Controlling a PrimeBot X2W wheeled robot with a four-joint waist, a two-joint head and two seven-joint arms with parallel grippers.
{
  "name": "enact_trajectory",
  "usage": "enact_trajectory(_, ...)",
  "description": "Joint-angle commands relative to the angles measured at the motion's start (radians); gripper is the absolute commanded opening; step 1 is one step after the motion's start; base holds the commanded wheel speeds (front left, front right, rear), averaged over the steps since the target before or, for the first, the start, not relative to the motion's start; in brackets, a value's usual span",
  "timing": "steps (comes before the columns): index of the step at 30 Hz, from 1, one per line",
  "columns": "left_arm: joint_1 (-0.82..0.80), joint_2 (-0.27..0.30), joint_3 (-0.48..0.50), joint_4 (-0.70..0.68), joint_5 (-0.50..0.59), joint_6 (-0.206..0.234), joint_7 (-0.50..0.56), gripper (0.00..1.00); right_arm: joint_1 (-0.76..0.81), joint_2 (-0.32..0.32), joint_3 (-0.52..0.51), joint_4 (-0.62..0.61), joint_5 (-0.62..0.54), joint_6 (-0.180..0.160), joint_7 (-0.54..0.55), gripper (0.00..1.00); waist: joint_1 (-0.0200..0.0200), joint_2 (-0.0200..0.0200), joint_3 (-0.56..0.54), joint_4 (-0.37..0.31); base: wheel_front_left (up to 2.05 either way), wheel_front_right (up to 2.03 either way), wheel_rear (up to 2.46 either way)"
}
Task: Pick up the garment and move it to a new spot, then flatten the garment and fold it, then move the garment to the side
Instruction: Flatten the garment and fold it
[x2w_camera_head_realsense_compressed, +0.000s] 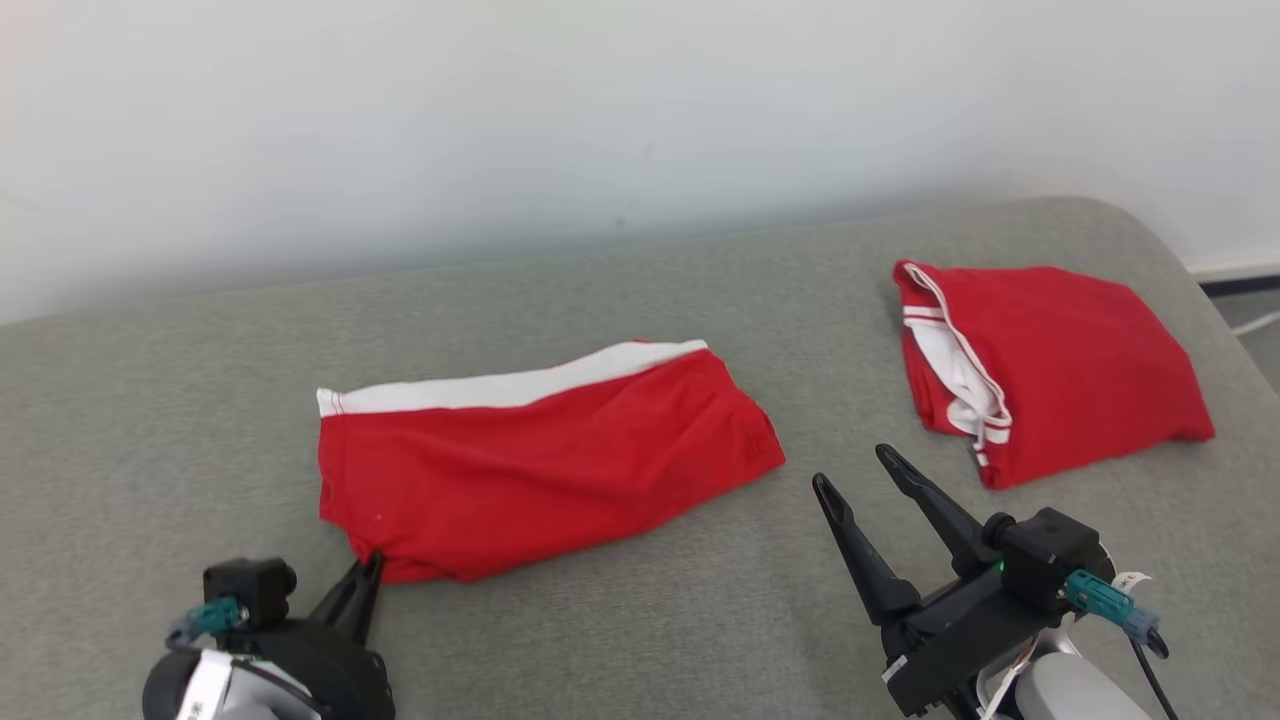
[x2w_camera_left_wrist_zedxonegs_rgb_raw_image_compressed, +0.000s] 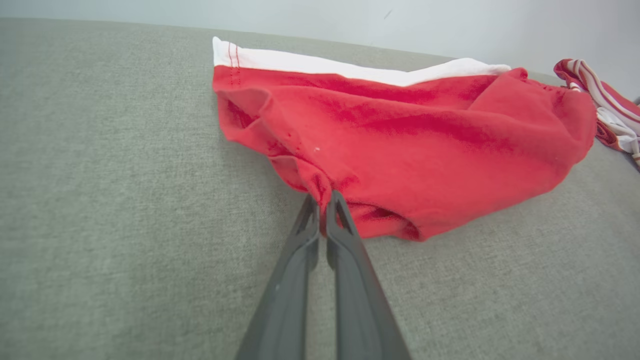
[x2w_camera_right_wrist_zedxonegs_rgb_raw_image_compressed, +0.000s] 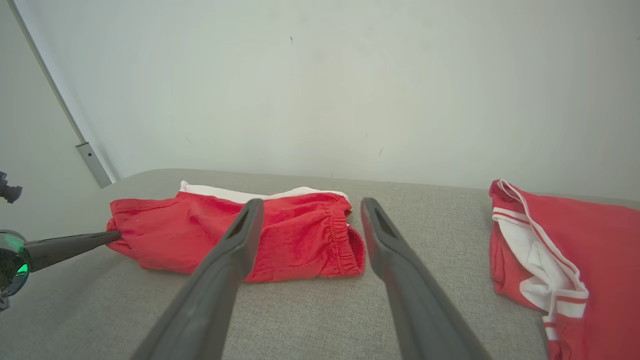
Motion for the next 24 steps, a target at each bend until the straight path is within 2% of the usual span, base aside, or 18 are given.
enact_trajectory(1,0.031,-0.001,0.015,-0.005,0.012,0.000,-0.006,0.00,0.013,-0.003,-0.006,0.002,0.010,-0.002,-0.005,1.00,0.0002,0.0000,-0.033,0.040,0.00,0.00,0.00)
enact_trajectory(9,0.088,-0.016,0.067,-0.016,0.047,-0.003,-0.006,0.00,0.028,0.003,-0.006,0.004,0.013,-0.002,-0.005,1.00,0.0002,0.0000,-0.046,0.066,0.00,0.00,0.00)
enact_trajectory(17,0.114,-0.030,0.118,-0.022,0.094,0.004,-0.006,0.00,0.023,-0.002,0.002,0.010,0.025,-0.002,0.000,1.00,0.0002,0.0000,-0.047,0.054,0.00,0.00,0.00)
enact_trajectory(18,0.116,-0.030,0.128,-0.031,0.109,0.011,-0.006,0.16,0.024,-0.003,0.003,0.011,0.027,-0.002,0.000,1.00,0.0002,0.0000,-0.047,0.053,0.00,0.00,0.00)
enact_trajectory(19,0.118,-0.027,0.141,-0.046,0.128,0.024,-0.006,0.62,0.026,-0.003,0.002,0.013,0.029,-0.002,0.000,1.00,0.0002,0.0000,-0.048,0.051,0.00,0.00,0.00)
enact_trajectory(20,0.124,-0.026,0.154,-0.061,0.142,0.038,-0.006,1.00,0.027,-0.003,0.000,0.014,0.029,-0.002,-0.001,1.00,0.0002,0.0000,-0.048,0.050,0.00,0.00,0.00)
enact_trajectory(24,0.158,-0.032,0.208,-0.121,0.192,0.071,-0.006,1.00,0.032,-0.001,-0.004,0.018,0.033,-0.002,-0.001,1.00,0.0002,0.0000,-0.050,0.049,0.00,0.00,0.00)
